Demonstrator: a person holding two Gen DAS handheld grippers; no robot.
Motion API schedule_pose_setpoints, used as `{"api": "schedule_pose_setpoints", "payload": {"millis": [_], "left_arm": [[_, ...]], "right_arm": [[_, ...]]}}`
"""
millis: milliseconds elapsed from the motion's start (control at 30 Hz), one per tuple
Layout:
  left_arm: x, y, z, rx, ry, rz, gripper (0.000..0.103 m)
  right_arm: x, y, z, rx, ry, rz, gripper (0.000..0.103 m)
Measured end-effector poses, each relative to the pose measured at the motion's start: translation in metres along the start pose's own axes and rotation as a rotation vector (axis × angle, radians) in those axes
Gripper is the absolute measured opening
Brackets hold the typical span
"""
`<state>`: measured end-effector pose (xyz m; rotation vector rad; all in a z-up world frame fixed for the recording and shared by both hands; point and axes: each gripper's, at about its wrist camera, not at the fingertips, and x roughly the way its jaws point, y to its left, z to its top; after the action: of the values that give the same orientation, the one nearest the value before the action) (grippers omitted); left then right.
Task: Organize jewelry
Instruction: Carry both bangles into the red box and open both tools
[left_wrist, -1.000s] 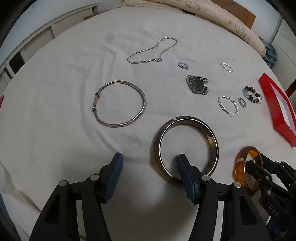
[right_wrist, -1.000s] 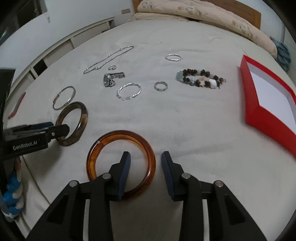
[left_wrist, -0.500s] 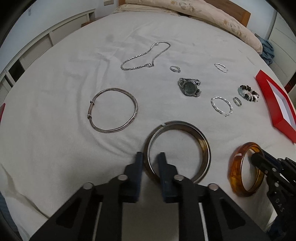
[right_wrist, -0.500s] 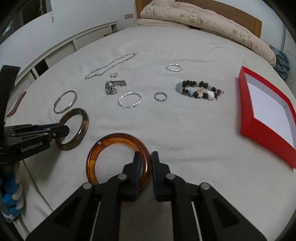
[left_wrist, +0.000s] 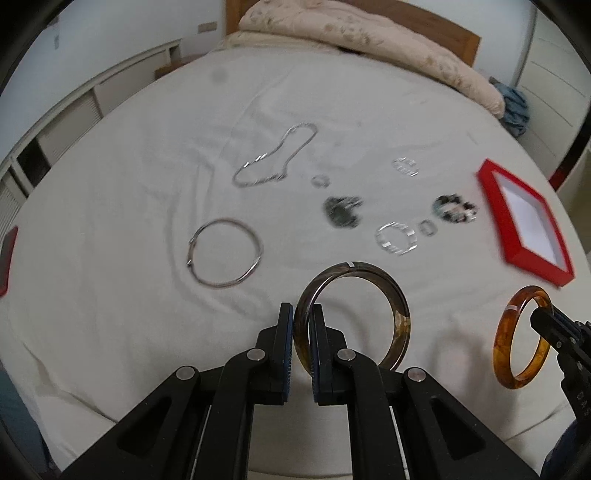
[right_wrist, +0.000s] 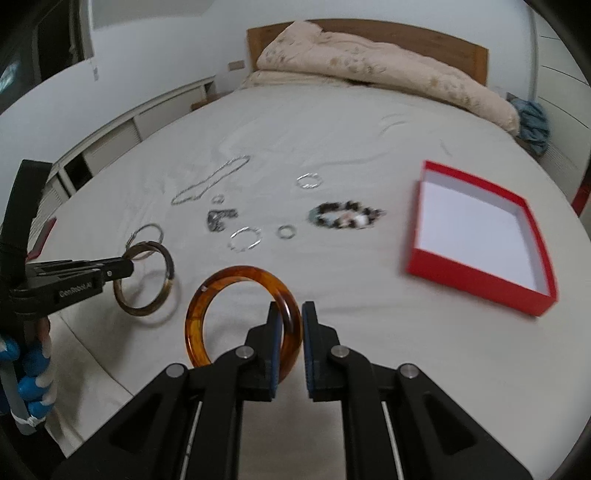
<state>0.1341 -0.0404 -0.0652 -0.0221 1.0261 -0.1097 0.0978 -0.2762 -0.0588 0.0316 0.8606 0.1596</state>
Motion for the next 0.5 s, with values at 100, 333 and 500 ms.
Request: {"api": "schedule_pose_setpoints", "payload": {"millis": [100,333,500], "left_arm": [[-0.008,-0.019,0.008,0.031,-0.014,-0.033,0.008],[-0.004,-0.096,0.05,0.107,-0.036,-0.145,0.008],[0.005,-0.168,0.084,0.189,-0.068,-0.201,0.008]], "right_arm": [[-0.019,-0.026,0.003,0.035,-0.035,-0.038,0.01],[-0.044,-0.108,0.021,0.131,-0.103,-0.143,0.01],[-0.043,-0.171,0.037,0.187,-0.121,-0.224,0.01]]}}
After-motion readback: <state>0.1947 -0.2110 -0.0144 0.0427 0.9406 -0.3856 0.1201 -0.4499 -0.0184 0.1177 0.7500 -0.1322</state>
